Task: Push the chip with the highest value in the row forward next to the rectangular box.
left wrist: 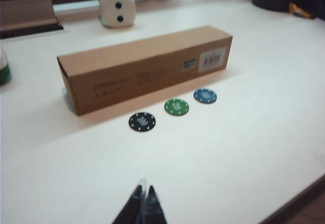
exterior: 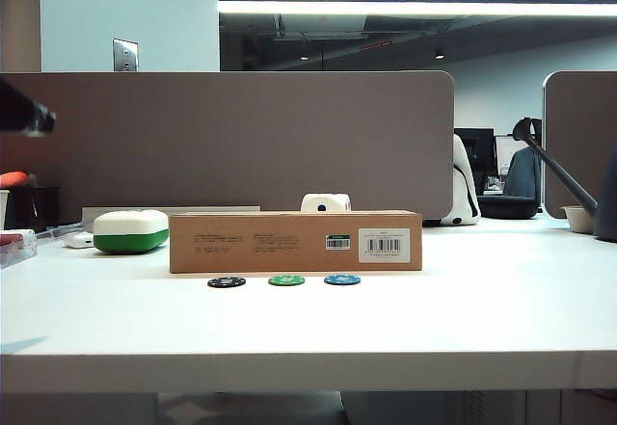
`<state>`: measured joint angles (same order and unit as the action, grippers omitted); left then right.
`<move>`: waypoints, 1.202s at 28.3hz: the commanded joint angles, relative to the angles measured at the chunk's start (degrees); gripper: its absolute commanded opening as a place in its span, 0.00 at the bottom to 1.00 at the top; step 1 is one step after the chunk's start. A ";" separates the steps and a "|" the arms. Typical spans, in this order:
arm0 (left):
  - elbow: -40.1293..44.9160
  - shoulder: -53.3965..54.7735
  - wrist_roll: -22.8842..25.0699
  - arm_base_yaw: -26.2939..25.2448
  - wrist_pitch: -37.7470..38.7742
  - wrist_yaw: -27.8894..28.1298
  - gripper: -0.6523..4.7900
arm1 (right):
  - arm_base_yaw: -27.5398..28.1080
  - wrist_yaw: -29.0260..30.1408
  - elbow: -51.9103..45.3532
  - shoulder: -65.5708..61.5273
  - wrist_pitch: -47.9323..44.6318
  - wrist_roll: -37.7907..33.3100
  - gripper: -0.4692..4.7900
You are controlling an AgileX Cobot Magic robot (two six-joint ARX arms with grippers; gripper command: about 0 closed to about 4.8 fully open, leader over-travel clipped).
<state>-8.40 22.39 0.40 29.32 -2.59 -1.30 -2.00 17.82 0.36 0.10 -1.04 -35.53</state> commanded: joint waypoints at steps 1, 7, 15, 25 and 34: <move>-0.13 1.33 0.02 0.00 -0.44 0.00 0.11 | 0.00 8.39 -0.26 0.02 -4.59 -2.43 0.08; -0.09 1.25 0.02 0.00 -0.24 0.00 0.11 | -0.07 13.94 3.39 0.02 -22.75 -13.31 0.08; -0.09 1.25 0.02 0.00 -0.02 0.00 0.11 | 0.00 6.84 24.26 -9.66 -17.51 -9.29 0.08; -0.09 1.22 0.02 -0.09 0.15 0.00 0.11 | -7.02 13.22 50.75 -46.01 -9.38 -0.26 0.08; -0.07 1.29 0.02 -0.13 0.35 0.00 0.11 | -35.41 2.86 66.42 -75.69 -3.15 16.15 0.16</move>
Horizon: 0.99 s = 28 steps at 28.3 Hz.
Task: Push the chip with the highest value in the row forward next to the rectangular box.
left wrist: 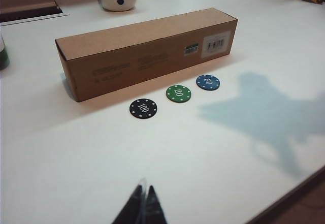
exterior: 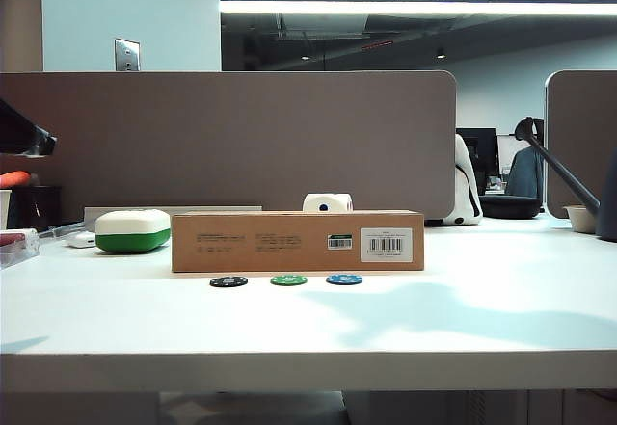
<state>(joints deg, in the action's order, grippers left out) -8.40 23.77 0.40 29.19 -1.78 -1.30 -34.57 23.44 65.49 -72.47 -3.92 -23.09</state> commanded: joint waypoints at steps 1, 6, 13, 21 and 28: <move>-0.07 -0.09 0.02 0.00 -0.46 0.00 0.11 | -4.57 -4.63 1.66 -5.33 0.15 3.85 0.07; -0.07 -0.09 0.02 -0.07 -0.44 -0.02 0.11 | -7.78 -8.13 4.61 -16.94 6.93 3.82 0.07; -0.07 -0.09 0.02 -1.18 -0.46 -0.31 0.11 | -8.96 -9.11 7.69 -30.67 10.32 3.82 0.07; -0.07 -0.11 0.02 -4.33 -0.46 0.17 0.11 | -8.87 -10.51 7.69 -39.21 9.55 3.85 0.07; -0.07 -0.09 0.02 -4.17 -0.46 0.00 0.11 | -8.70 -12.20 7.72 -41.33 7.45 3.80 0.07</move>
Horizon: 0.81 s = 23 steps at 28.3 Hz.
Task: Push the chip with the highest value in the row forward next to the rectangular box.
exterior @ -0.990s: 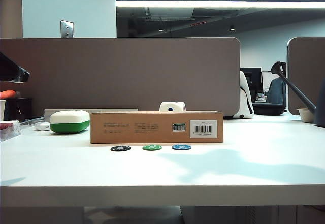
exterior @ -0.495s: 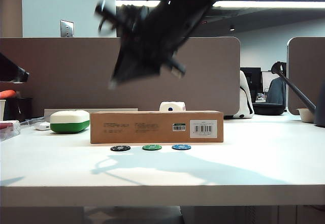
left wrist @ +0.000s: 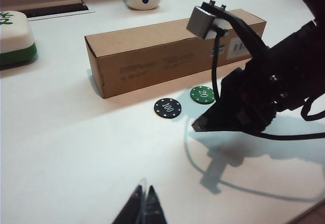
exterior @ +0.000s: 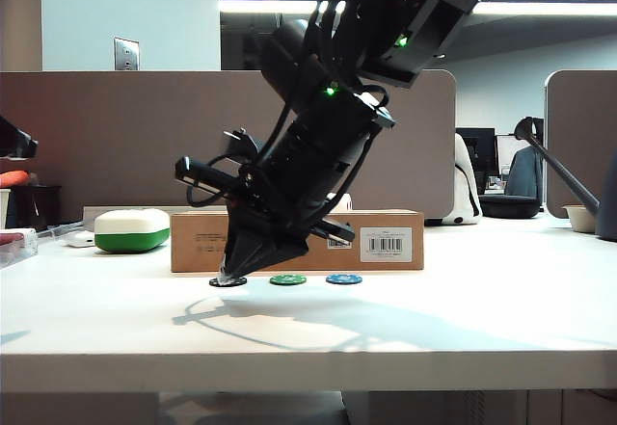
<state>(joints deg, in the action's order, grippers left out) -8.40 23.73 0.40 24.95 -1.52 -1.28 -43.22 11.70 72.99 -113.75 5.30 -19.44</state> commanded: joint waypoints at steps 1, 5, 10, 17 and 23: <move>-0.07 -0.04 0.02 0.07 -0.72 -0.04 0.11 | -0.04 -0.48 0.22 -0.28 -2.47 0.15 0.07; -0.07 0.00 0.02 0.09 -0.72 -0.02 0.11 | 0.15 -0.87 0.50 -1.03 -3.45 0.13 0.07; -0.07 0.26 0.02 0.52 -0.83 0.04 0.11 | 0.15 -0.92 3.15 -3.43 -2.08 0.20 0.07; -0.07 3.91 0.02 1.36 -0.72 -0.02 0.11 | 0.11 -3.08 5.20 -4.79 -0.76 -0.04 0.07; -0.07 4.31 0.02 1.73 -0.72 -0.04 0.11 | 0.24 -4.37 5.20 -4.94 -0.74 0.02 0.07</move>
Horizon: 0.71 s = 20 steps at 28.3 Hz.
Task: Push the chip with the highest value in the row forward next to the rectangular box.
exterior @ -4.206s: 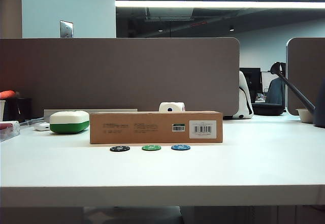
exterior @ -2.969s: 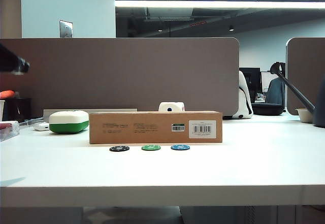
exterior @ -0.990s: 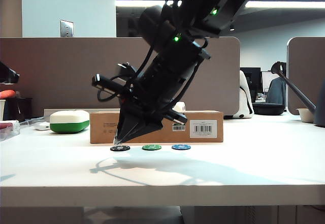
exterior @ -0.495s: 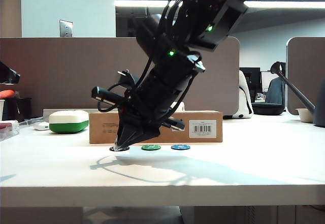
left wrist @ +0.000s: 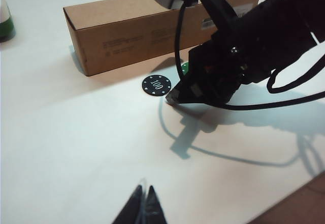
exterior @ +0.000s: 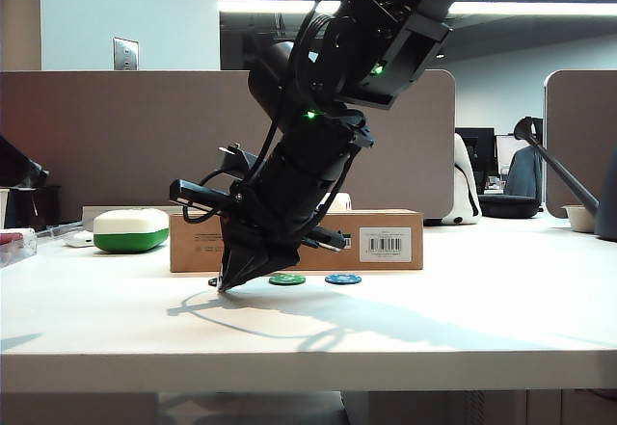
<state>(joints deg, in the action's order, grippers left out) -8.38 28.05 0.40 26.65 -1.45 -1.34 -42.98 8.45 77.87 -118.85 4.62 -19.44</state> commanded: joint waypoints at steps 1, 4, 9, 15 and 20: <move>-0.09 0.15 0.02 0.02 -0.81 0.02 0.11 | 0.09 -1.09 0.33 0.15 -0.09 0.02 0.07; -0.09 1.51 0.02 -0.04 -0.81 0.04 0.11 | 0.33 -1.75 0.33 0.04 -0.15 0.02 0.07; -0.09 3.10 0.02 -0.02 -0.83 0.04 0.11 | 0.70 -2.14 0.35 -0.55 -0.24 0.22 0.07; -0.09 3.15 0.02 -0.02 -0.79 0.04 0.11 | 1.22 -2.14 0.44 -1.46 -0.46 0.31 0.07; -0.09 3.13 0.02 -0.02 -0.79 0.04 0.11 | 1.14 -1.07 0.85 -2.05 -0.59 0.20 0.07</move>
<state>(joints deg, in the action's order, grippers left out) -8.38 31.20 0.40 26.57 -1.50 -1.32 -41.78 6.70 78.70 -120.27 2.57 -19.40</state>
